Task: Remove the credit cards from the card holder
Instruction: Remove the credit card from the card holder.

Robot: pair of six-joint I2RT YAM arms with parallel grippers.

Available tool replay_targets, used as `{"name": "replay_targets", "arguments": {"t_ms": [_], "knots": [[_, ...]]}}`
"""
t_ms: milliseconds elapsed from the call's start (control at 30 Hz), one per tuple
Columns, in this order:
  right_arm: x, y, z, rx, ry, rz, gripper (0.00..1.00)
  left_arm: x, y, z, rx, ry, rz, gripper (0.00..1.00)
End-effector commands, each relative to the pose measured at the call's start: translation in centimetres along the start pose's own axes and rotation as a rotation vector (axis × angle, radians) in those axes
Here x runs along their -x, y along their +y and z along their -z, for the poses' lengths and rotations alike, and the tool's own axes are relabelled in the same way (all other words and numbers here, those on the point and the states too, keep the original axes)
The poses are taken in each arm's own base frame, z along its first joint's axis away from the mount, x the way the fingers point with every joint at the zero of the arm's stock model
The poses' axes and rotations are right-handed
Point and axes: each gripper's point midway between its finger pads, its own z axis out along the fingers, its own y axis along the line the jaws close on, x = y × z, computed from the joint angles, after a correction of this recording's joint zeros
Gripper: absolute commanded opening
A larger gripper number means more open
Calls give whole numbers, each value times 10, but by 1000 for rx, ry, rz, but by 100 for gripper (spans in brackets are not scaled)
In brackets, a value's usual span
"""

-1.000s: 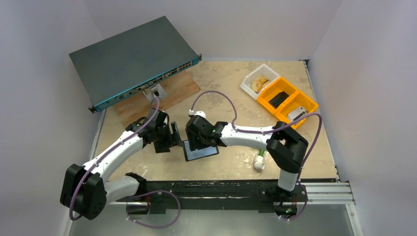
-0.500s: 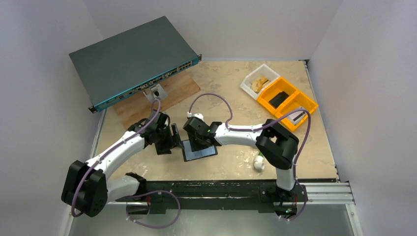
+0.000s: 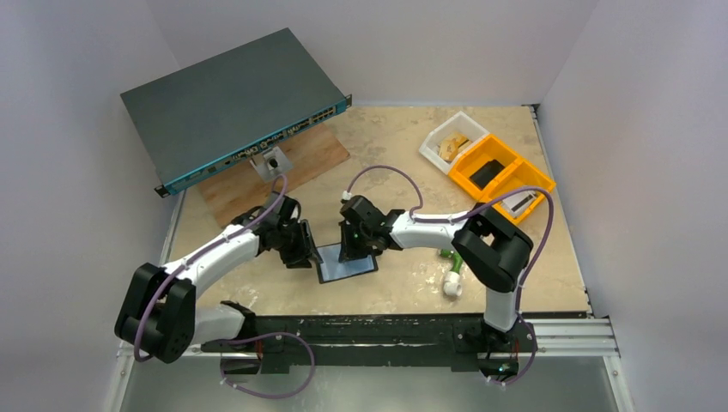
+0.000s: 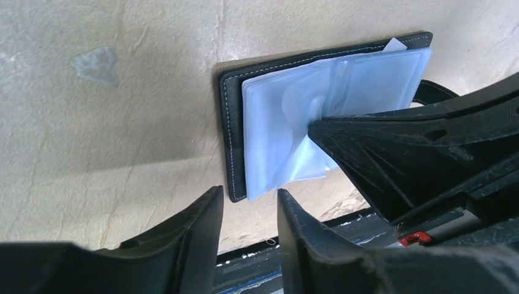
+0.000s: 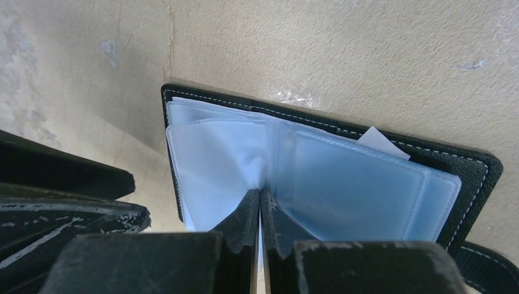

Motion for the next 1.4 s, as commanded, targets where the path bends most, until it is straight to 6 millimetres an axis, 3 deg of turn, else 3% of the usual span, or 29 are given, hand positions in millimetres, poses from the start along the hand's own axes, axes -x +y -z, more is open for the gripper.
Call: {"name": "replay_targets", "arguments": {"t_ms": [0, 200, 433, 833, 1133, 1367], "knots": [[-29, -24, -15, 9, 100, -42, 0, 8, -15, -3, -66, -7, -12, 33], [-36, -32, -19, 35, 123, -78, 0, 11, -14, -17, -48, 15, -1, 14], [-39, -34, -20, 42, 130, -86, 0, 10, -19, -31, -50, 27, -18, 4], [-37, -32, -22, 52, 128, -84, 0, 4, -28, -41, 31, 27, -109, 2], [-37, -31, -23, 55, 127, -83, 0, 6, -46, -30, 12, 9, -174, 2], [-37, -31, -23, 54, 130, -82, 0, 3, -50, -24, 13, 16, -207, 2]]}}
